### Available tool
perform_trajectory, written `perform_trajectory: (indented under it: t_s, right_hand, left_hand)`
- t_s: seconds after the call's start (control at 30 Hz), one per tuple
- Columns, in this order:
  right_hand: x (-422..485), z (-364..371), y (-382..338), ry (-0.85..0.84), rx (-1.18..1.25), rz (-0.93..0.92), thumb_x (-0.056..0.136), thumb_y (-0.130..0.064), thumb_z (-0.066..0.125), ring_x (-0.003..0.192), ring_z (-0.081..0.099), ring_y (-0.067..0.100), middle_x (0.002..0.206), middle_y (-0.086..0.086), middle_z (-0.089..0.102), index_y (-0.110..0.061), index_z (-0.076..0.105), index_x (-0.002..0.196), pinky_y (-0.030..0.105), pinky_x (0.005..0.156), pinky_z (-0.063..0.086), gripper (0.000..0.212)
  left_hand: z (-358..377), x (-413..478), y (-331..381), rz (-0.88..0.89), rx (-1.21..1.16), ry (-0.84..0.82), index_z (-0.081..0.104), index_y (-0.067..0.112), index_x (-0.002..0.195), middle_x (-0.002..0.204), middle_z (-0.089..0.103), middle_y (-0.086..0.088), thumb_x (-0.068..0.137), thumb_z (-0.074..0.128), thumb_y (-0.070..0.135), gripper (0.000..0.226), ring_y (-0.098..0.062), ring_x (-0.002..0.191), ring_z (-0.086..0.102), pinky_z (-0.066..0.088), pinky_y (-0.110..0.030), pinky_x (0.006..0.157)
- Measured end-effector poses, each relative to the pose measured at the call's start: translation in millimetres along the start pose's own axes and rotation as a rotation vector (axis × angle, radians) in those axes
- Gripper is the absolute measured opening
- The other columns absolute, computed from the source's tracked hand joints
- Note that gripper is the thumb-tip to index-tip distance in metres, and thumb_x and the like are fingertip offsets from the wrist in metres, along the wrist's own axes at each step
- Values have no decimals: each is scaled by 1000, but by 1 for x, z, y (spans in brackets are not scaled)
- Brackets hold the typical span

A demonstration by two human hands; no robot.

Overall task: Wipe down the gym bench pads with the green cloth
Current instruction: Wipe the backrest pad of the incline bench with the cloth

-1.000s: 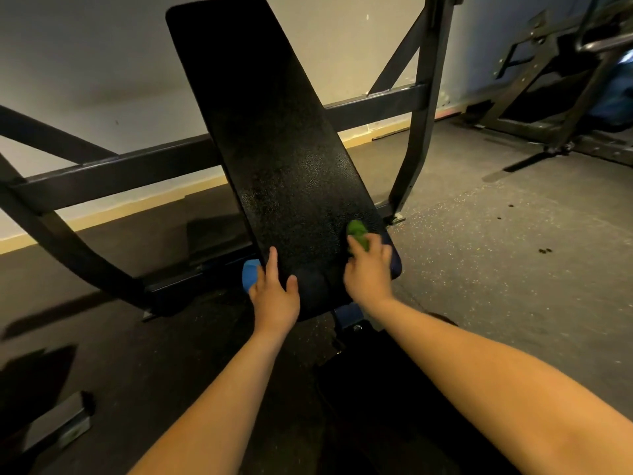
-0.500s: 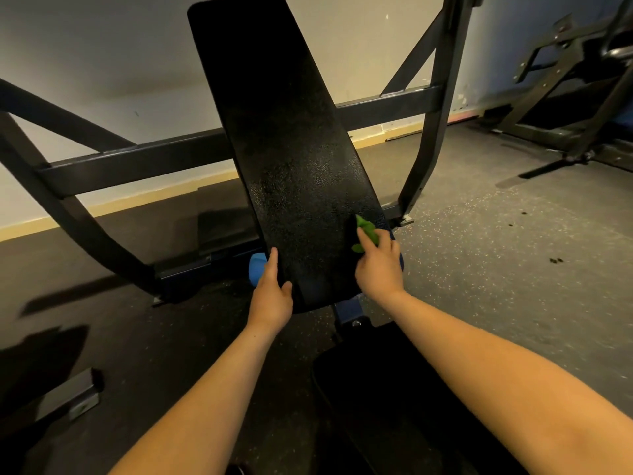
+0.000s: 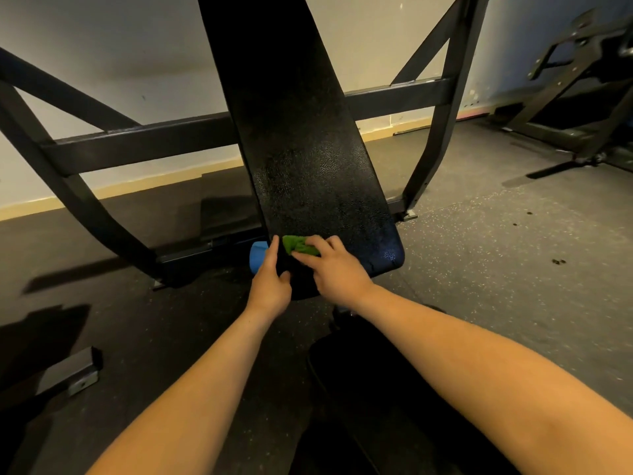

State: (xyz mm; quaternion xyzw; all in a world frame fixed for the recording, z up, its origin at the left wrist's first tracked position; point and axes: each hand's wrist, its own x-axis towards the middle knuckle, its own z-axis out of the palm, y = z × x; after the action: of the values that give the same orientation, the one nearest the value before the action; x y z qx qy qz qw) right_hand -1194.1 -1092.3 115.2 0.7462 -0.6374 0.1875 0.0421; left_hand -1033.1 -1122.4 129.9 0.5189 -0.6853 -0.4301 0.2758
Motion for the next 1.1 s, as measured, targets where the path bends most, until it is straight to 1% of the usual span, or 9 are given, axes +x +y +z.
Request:
perform_trajectory:
  t_s: [0.07,0.23,0.37,0.57,0.63,0.77,0.9,1.0,1.1]
  right_hand:
    - [-8,-6,18,33,-11,143,95,-14,49,118,35,31,150,2,32,-31,44,148,41,84,52,56]
    - [-2,-8,13,147,147,521,98,-11,46,119,34,33,149,5,30,-29,42,149,41,98,45,55]
    - [6,4,-32,157,178,397,97,-10,46,114,35,29,145,2,37,-27,50,145,38,98,43,50]
    - [-9,16,-62,-24,96,141,95,-12,51,113,37,25,146,-1,39,-30,50,145,39,93,49,53]
    - [-6,9,-60,-51,77,149,96,-13,50,114,37,24,144,-2,40,-32,47,146,41,91,50,54]
    - [33,-5,-49,91,44,297,99,-12,45,117,36,31,144,5,40,-27,36,153,42,99,43,57]
    - [59,6,-58,80,23,329,100,-13,46,118,32,36,147,9,39,-21,46,148,37,104,35,48]
    - [41,16,-66,94,-58,253,95,-13,58,116,38,37,144,10,46,-20,52,144,42,98,44,50]
    - [11,26,-82,73,-121,209,88,-13,65,119,39,34,140,5,51,-25,61,136,43,77,53,49]
  left_hand:
    - [-5,-3,-1,-13,-14,-33,8,43,158,158,36,-5,103,46,4,77,-13,135,41,41,-14,84]
    - [-12,-6,-3,-13,-43,-40,4,42,158,159,35,-1,102,50,6,81,-20,142,39,39,-28,103]
    - [-18,-3,-10,19,-79,-51,10,36,159,158,38,-1,101,53,4,79,-17,141,39,34,-23,98]
    - [-34,4,-20,49,-111,-129,18,35,159,160,32,-6,100,49,-2,76,-22,145,34,31,-26,104]
    - [-38,8,-23,42,-127,-156,16,32,159,161,30,-5,100,49,-2,76,-23,146,32,31,-31,112]
    - [-49,19,-31,42,-183,-242,22,27,158,161,32,1,101,46,-2,69,-20,148,30,30,-39,120]
    - [-54,31,-40,22,-307,-285,31,26,154,157,38,2,105,39,1,56,-18,141,42,35,-41,118]
    - [-53,37,-49,9,-394,-287,37,29,151,151,47,1,107,36,12,47,-19,134,49,40,-46,114]
    - [-51,34,-50,-36,-499,-284,43,32,148,146,51,-2,109,35,20,42,-19,130,52,43,-46,112]
